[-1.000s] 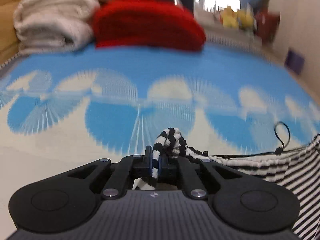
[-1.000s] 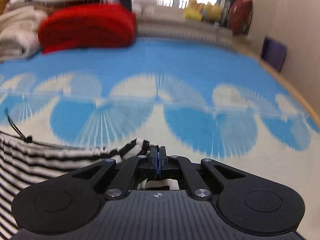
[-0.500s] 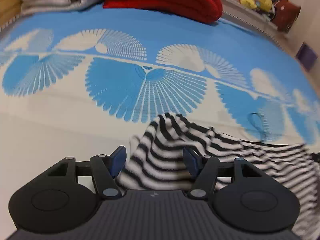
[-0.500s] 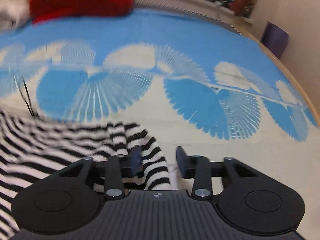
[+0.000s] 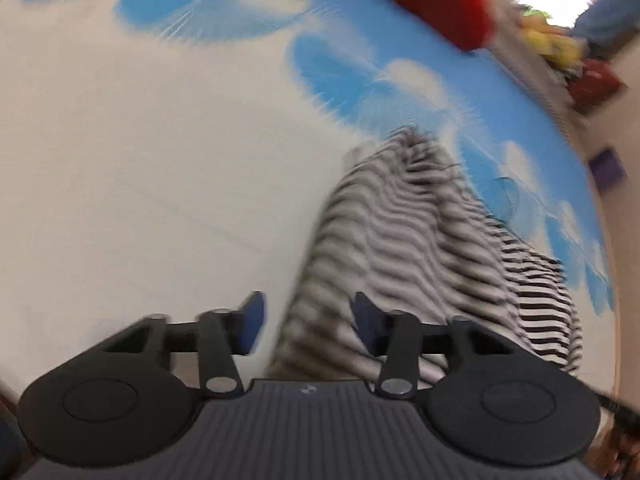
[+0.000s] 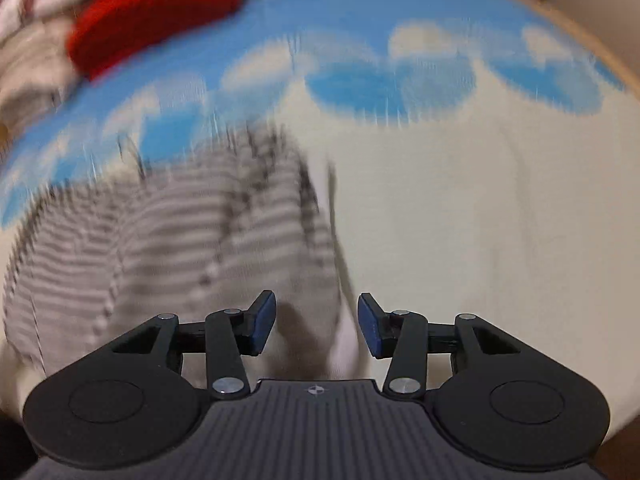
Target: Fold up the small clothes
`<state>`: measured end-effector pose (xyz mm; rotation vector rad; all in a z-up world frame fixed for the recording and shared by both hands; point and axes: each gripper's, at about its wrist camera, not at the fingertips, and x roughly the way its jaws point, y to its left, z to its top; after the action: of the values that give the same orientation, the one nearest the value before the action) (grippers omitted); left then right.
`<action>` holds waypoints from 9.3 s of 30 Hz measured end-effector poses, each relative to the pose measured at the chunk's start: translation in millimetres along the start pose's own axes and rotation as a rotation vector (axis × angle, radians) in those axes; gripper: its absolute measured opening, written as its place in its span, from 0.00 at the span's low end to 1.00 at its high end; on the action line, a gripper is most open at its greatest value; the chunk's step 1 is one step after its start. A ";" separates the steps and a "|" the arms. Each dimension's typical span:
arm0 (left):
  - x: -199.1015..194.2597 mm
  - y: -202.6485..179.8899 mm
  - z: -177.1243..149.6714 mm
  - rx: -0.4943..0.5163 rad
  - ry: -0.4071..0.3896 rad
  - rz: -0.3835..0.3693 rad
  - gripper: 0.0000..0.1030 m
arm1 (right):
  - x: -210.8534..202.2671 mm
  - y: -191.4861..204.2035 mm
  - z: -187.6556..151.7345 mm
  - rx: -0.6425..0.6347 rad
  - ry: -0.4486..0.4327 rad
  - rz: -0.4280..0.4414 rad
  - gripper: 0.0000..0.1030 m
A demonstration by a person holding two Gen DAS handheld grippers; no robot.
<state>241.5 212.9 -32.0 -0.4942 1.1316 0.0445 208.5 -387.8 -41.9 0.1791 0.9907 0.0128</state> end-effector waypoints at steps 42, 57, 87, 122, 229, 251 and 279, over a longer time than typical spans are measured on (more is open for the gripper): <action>6.2 -2.5 -29.4 0.253 0.096 0.022 0.29 | -0.4 -15.5 -19.7 -0.049 0.101 -0.027 0.09; 35.2 -51.5 -0.3 0.299 -0.043 0.080 0.39 | 16.5 10.8 2.3 -0.102 0.040 -0.041 0.03; 95.5 -109.0 62.8 0.542 -0.147 0.084 0.36 | 84.4 59.8 101.6 -0.184 -0.193 -0.084 0.11; 82.6 -145.8 -21.7 0.680 0.119 -0.075 0.50 | 25.7 49.0 30.3 -0.272 0.051 0.051 0.36; 22.5 -312.9 -142.0 0.577 0.018 -0.490 0.30 | -59.4 -40.2 -1.3 0.280 -0.252 -0.008 0.46; -11.1 -217.4 -105.8 0.533 -0.024 -0.273 0.39 | -71.0 -15.6 -29.9 0.230 -0.218 0.378 0.04; 88.0 -238.2 -150.0 1.034 0.179 -0.168 0.67 | 7.0 0.0 -39.6 -0.002 0.128 0.059 0.03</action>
<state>218.2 -78.2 -73.8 0.3419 1.1238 -0.7117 179.4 -381.4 -68.9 0.2072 1.1124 0.0798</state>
